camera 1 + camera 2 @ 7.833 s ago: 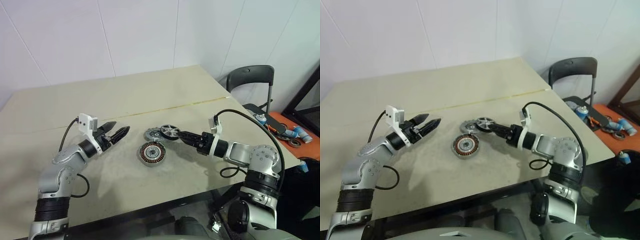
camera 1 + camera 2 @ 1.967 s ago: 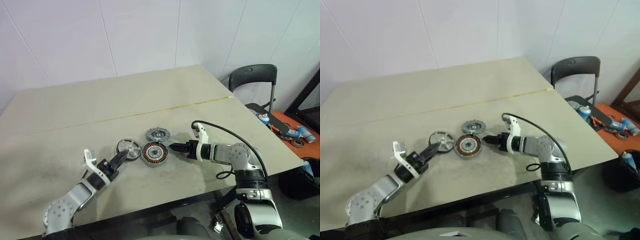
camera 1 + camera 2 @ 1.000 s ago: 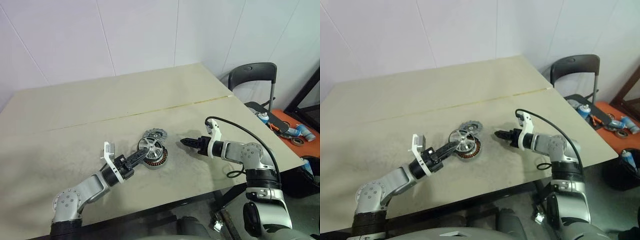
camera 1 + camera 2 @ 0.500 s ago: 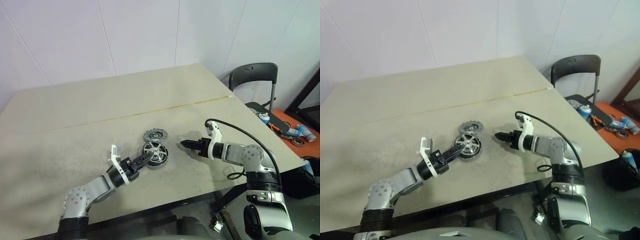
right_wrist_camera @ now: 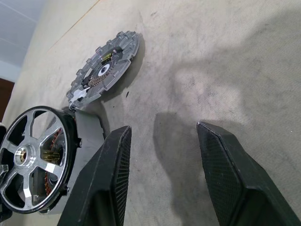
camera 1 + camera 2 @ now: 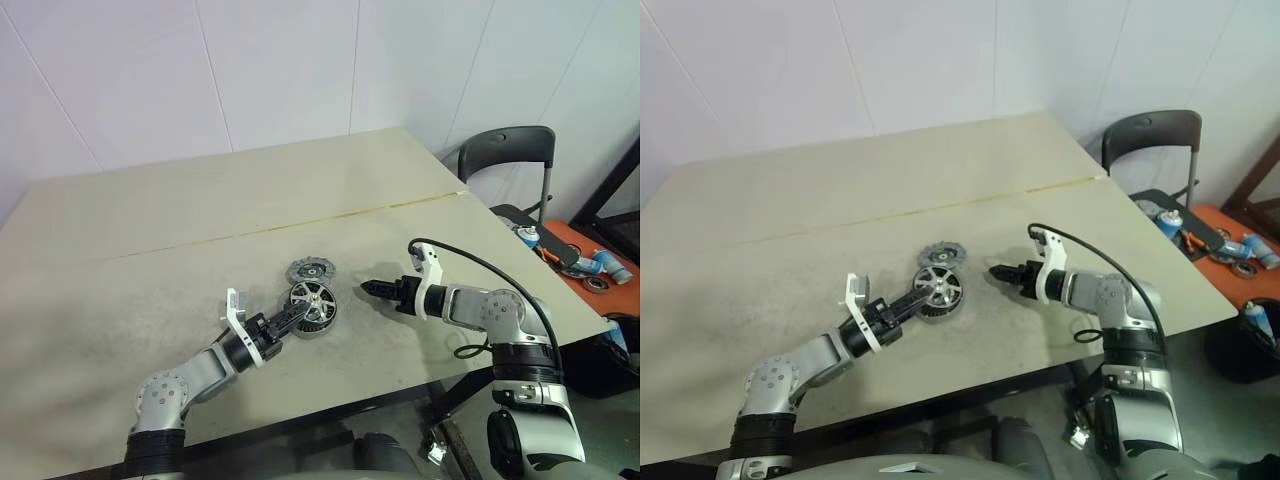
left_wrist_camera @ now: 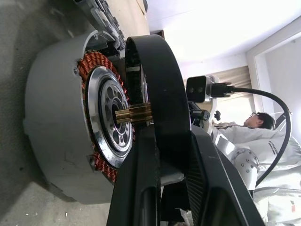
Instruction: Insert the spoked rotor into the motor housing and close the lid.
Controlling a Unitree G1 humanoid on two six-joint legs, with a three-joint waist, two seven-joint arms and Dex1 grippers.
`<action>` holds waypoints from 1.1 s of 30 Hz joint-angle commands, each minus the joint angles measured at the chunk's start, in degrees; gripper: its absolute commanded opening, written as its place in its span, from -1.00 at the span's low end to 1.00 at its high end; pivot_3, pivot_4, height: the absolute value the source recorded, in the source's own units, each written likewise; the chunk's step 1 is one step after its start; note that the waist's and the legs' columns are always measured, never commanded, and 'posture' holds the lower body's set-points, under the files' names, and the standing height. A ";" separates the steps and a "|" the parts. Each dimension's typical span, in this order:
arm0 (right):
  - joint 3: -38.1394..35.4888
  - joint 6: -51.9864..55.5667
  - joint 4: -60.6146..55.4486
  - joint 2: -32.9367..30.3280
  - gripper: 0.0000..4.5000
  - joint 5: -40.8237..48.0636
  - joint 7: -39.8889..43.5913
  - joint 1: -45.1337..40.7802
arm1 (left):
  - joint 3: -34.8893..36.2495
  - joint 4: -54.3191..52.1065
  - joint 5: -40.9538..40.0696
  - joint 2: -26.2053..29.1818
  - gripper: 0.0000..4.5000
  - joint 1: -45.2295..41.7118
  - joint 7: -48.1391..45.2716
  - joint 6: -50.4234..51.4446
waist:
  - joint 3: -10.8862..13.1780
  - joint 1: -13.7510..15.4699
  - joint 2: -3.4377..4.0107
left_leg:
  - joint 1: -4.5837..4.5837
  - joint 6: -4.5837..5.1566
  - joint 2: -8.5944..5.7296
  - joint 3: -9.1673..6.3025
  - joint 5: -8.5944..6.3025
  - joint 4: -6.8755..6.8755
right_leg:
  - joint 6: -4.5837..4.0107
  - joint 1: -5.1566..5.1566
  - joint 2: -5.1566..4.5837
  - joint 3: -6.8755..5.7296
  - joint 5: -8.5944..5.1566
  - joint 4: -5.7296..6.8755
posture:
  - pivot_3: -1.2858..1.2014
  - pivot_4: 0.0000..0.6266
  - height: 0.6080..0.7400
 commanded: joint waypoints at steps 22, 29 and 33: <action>1.84 -3.16 2.13 1.88 0.03 -2.42 -0.24 -0.09 | 7.92 -10.63 -6.54 8.96 -0.01 5.47 1.70 3.43 | -0.03 -0.39 -0.03 | 0.10 0.00 0.07 0.00 0.00 0.13 | 0.00 0.12 0.02 -0.01 -0.01 0.07 | 0.03 -1.00 1.00; 1.97 -3.44 1.81 2.64 0.03 -2.15 0.02 0.00 | 11.47 -10.74 -9.63 13.96 -0.01 7.36 3.00 2.49 | -0.06 -0.46 -0.09 | 0.09 -0.01 0.07 0.01 0.00 0.14 | -0.09 0.11 0.02 0.00 -0.06 0.06 | 0.03 -1.00 1.00; 3.82 -3.12 -5.47 1.36 0.03 0.93 5.47 -0.61 | 12.99 -9.52 -9.00 15.67 -0.01 6.27 3.10 0.93 | -0.02 -0.42 -0.05 | 0.06 -0.01 0.07 0.01 0.00 0.14 | -0.15 0.07 0.02 -0.01 -0.09 0.06 | 0.03 -1.00 1.00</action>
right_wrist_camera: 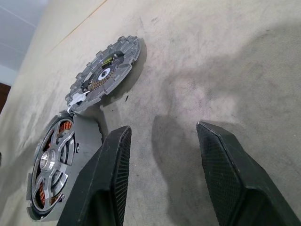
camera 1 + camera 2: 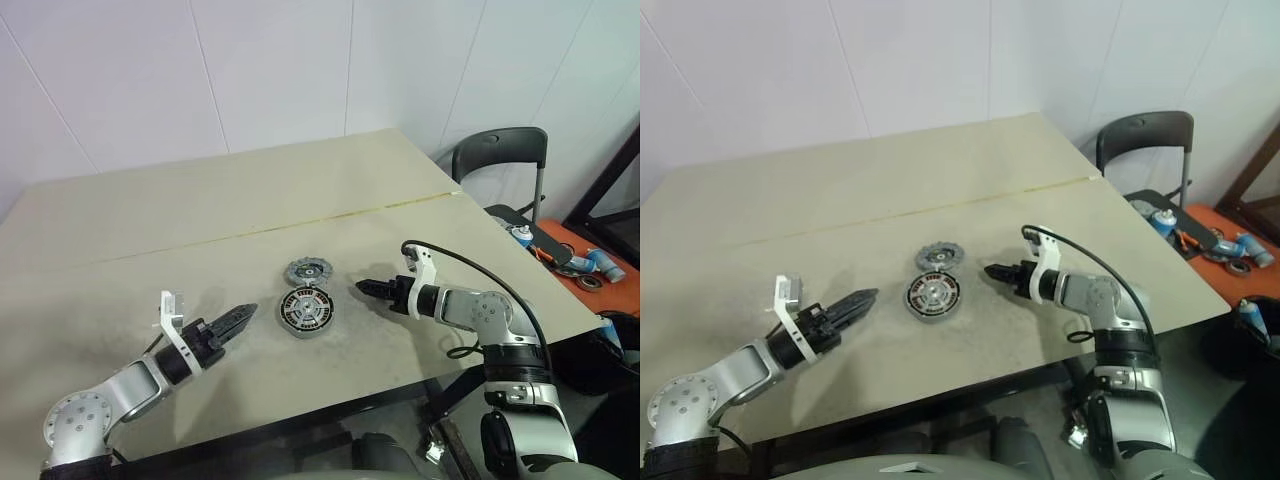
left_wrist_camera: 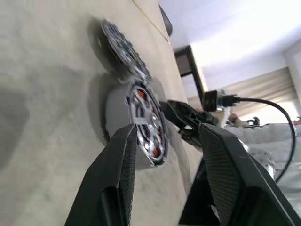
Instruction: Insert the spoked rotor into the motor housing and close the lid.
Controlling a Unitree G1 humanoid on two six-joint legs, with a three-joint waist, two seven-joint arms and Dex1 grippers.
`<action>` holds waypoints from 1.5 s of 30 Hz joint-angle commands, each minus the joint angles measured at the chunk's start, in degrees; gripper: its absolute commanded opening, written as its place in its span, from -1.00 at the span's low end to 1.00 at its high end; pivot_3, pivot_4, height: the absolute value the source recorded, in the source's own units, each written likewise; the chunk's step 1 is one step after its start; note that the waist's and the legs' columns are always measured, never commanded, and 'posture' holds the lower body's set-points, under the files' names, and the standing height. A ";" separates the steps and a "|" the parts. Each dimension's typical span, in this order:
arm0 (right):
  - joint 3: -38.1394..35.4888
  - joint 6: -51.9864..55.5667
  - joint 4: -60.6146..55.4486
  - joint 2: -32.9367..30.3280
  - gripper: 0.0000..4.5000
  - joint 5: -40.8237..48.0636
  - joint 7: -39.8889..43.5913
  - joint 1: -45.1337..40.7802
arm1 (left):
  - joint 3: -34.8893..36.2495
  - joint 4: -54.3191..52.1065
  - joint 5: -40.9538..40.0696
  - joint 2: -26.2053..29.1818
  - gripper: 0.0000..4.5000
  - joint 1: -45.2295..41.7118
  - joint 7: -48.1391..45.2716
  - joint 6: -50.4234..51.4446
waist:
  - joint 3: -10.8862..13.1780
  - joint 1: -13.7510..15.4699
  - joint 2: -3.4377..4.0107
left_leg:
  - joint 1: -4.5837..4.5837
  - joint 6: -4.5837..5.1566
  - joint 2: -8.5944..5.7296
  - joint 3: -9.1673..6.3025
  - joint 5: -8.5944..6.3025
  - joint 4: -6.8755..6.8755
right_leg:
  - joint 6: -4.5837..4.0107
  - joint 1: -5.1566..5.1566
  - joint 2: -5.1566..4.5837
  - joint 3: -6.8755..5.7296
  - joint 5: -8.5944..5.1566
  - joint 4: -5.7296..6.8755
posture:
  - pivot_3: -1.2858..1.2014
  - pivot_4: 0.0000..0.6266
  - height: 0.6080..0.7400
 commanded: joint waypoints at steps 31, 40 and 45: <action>12.72 -7.01 -9.66 -8.77 0.99 -1.51 17.30 -3.31 | 3.92 0.68 11.18 8.10 0.01 -6.44 -9.08 -6.86 | 0.17 0.40 -0.08 | -0.15 -0.04 -0.04 0.07 0.02 -0.51 | -0.12 -0.36 -0.07 0.08 0.20 -0.10 | 0.03 -1.00 1.00; 12.77 -7.18 -9.99 -9.31 0.99 -1.55 16.95 -2.34 | 3.39 1.57 12.43 7.72 0.01 -6.88 -10.17 -6.46 | 0.17 0.39 -0.09 | -0.14 -0.04 -0.04 0.07 0.03 -0.50 | -0.12 -0.36 -0.07 0.09 0.20 -0.09 | 0.03 -1.00 1.00; 12.99 -6.96 -10.37 -8.94 0.99 -1.35 16.61 -2.27 | 3.60 2.54 13.21 7.86 0.01 -7.06 -11.25 -6.40 | 0.17 0.42 -0.10 | -0.14 -0.05 -0.04 0.08 0.03 -0.50 | -0.12 -0.36 -0.07 0.10 0.20 -0.08 | 0.03 -1.00 1.00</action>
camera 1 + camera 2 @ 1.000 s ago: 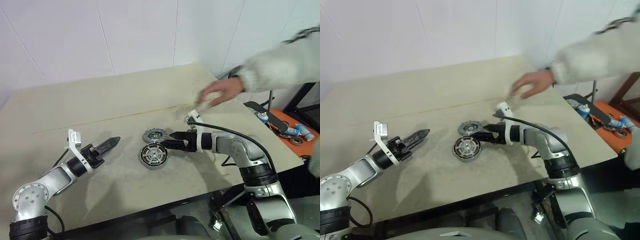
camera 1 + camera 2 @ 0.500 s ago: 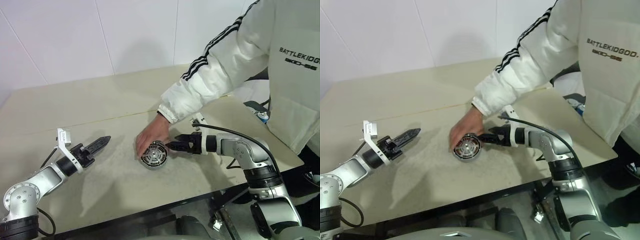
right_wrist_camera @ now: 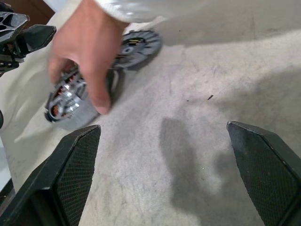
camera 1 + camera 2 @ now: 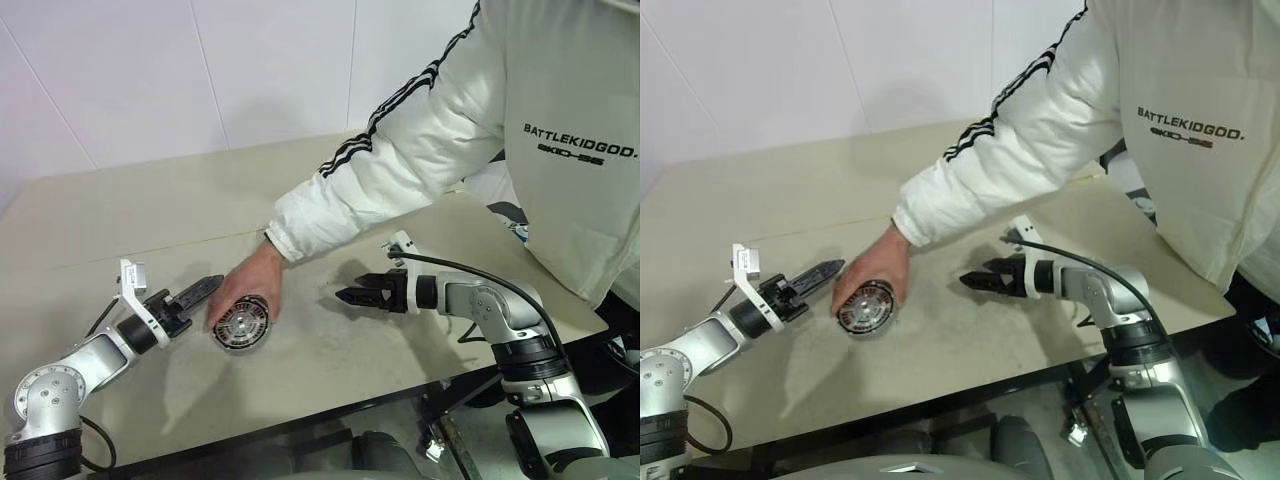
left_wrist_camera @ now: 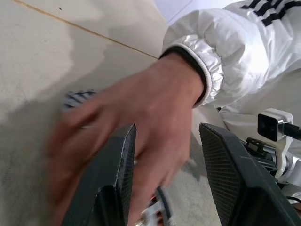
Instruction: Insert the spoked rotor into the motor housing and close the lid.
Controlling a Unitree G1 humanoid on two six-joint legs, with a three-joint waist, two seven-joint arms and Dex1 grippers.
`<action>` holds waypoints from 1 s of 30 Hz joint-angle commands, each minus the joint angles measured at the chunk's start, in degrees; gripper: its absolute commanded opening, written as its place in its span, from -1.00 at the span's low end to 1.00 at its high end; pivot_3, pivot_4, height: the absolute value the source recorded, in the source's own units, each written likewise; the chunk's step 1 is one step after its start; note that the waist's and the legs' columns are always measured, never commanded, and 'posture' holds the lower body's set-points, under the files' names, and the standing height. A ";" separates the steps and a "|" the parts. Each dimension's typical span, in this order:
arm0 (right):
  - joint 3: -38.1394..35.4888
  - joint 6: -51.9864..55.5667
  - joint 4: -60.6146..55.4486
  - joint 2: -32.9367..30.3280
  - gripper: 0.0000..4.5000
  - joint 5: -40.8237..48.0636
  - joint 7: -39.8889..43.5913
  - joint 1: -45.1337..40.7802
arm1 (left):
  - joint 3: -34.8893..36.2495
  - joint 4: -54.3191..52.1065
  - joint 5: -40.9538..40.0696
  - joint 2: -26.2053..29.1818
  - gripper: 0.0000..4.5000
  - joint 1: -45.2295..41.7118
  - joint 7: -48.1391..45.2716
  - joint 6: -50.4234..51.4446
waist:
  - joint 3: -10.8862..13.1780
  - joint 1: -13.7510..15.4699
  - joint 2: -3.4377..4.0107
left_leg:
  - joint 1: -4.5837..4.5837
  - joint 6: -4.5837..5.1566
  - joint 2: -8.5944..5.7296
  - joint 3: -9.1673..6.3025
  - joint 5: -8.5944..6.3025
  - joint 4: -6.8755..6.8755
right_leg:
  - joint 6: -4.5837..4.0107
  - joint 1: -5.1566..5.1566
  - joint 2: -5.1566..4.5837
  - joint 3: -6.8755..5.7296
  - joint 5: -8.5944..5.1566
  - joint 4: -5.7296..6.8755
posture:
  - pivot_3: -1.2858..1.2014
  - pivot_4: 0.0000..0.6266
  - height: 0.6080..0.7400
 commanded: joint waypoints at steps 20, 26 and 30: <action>18.34 -15.61 0.02 2.71 0.99 -10.93 12.63 -16.44 | 2.83 3.71 4.05 1.54 0.01 -1.21 -6.24 -1.90 | -0.02 -0.26 -0.04 | 0.05 -0.06 0.02 0.06 0.04 0.01 | 0.00 -0.05 0.04 0.02 0.01 0.11 | 0.03 -1.00 1.00; 29.71 -39.12 13.53 9.33 0.99 -25.71 17.48 -26.26 | 3.76 -2.24 1.17 -2.09 0.01 -0.17 0.11 -1.33 | -0.19 -0.14 -0.33 | 0.03 -0.24 0.00 0.05 0.13 -0.03 | -0.03 -0.09 0.01 0.03 0.03 0.10 | 0.03 -1.00 1.00; 34.01 -54.26 19.16 11.61 0.99 -32.53 21.86 -29.36 | 5.32 -5.89 -0.63 -4.08 0.01 2.44 3.54 -2.12 | -0.22 -0.25 -0.39 | 0.00 -0.36 -0.02 0.07 0.20 -0.07 | -0.04 -0.14 0.01 0.05 0.04 0.11 | 0.03 -1.00 1.00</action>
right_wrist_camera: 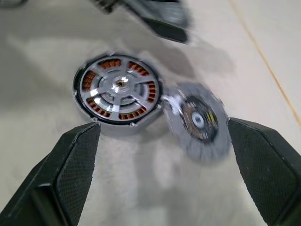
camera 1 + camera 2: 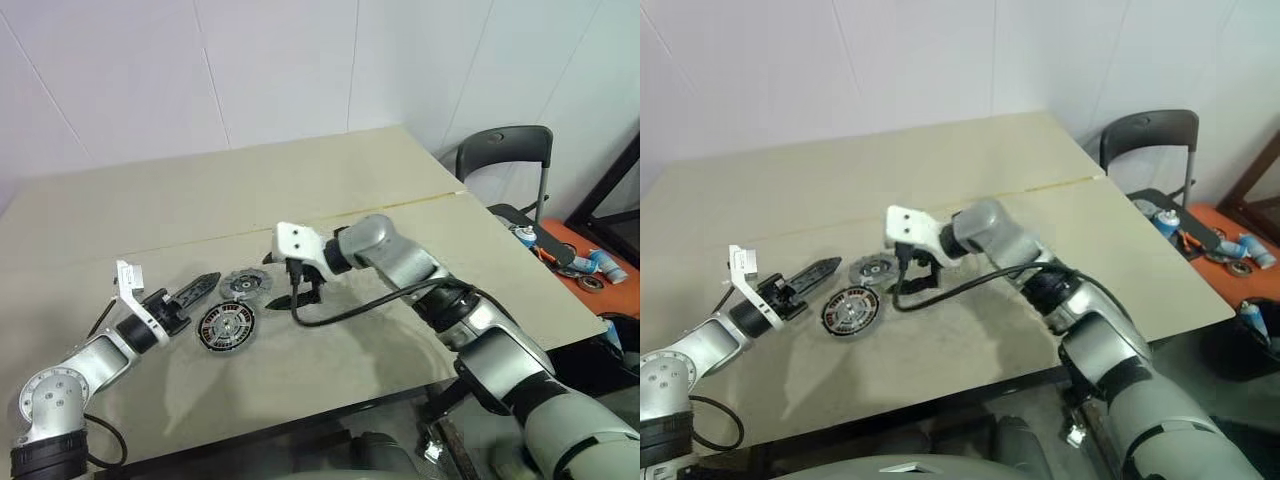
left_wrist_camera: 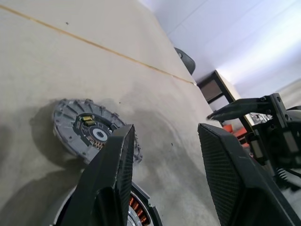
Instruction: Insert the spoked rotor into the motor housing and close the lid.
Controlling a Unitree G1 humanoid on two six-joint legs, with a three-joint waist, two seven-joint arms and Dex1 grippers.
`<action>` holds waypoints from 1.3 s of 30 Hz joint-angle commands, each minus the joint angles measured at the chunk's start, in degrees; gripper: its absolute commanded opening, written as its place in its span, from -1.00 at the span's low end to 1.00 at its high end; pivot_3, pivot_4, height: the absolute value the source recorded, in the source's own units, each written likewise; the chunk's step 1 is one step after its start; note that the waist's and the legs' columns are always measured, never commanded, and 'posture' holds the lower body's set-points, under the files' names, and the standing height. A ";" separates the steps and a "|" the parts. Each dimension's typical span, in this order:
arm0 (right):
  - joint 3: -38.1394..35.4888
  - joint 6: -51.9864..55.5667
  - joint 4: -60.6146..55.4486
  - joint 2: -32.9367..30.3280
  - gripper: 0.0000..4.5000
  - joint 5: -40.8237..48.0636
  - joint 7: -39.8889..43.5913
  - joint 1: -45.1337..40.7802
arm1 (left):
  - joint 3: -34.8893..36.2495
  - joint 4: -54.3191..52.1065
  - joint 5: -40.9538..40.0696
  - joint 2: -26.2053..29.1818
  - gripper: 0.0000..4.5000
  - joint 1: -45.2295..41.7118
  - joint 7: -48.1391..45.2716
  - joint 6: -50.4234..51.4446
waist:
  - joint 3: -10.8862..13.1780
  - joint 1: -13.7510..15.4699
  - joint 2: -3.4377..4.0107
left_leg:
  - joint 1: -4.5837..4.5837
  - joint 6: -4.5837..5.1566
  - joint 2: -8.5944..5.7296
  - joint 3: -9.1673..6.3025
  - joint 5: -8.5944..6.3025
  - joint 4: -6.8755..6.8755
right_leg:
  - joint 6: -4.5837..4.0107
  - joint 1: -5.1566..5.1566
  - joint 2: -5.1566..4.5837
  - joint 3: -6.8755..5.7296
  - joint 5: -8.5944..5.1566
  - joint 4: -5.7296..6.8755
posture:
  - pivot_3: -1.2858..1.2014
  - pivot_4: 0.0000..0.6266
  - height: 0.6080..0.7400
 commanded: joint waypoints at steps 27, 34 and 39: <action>8.29 -51.24 39.17 18.97 0.99 -29.40 -3.63 -11.26 | 3.59 -16.42 -11.51 -4.32 0.01 9.15 17.87 -7.98 | -0.09 -0.09 -0.18 | 0.34 -0.27 0.06 -0.07 0.16 0.03 | -0.53 -0.09 0.21 -0.02 -0.01 0.96 | 0.03 -1.00 1.00; 7.71 -52.64 41.58 19.46 0.60 -31.56 -7.68 -11.58 | 3.91 -15.04 -12.53 -2.16 0.01 9.32 17.76 -8.28 | -0.05 -0.29 -0.16 | 1.05 -0.35 0.11 -0.10 0.21 -0.10 | -0.68 0.53 0.27 -0.05 -0.38 1.08 | 0.03 -1.00 1.00; 6.50 -53.09 41.17 19.75 0.60 -30.95 -7.99 -11.59 | 2.64 -14.63 -12.17 -2.26 0.01 8.54 17.98 -8.56 | -0.06 -0.26 -0.20 | 1.06 -0.37 0.12 -0.12 0.22 -0.09 | -0.70 0.53 0.28 -0.06 -0.37 1.10 | 0.03 -1.00 1.00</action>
